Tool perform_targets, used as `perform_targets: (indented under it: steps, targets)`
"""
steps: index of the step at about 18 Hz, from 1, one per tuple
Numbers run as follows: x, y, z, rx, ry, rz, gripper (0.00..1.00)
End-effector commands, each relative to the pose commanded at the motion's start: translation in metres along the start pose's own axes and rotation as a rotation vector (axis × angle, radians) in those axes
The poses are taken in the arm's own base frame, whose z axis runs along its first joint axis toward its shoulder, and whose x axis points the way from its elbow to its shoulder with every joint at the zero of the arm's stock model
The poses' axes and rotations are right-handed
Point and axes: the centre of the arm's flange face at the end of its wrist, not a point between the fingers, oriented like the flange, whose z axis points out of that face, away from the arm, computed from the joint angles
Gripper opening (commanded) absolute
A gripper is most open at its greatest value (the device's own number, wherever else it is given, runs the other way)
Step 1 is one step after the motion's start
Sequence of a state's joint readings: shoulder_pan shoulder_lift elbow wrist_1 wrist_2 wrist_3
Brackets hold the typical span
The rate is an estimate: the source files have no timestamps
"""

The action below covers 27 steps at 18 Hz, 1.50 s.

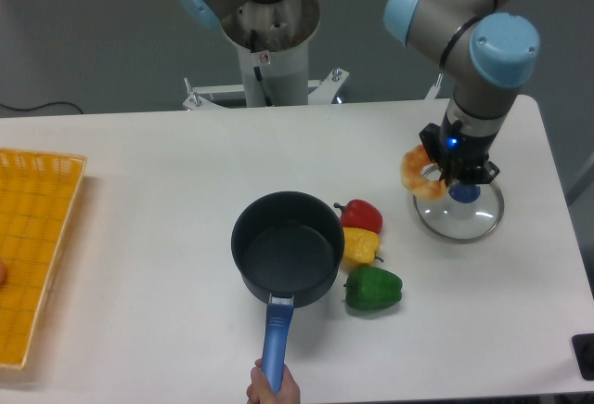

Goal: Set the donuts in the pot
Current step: 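Carry the held donut over the saucepan and lower it inside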

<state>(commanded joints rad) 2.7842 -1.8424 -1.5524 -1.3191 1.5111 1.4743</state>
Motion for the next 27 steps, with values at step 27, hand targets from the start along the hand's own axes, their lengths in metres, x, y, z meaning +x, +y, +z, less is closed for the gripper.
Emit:
perform_targets:
  steps: [27]
  targets:
    - [0.072, -0.145, -0.023, 0.085, -0.046, -0.216, 0.09]
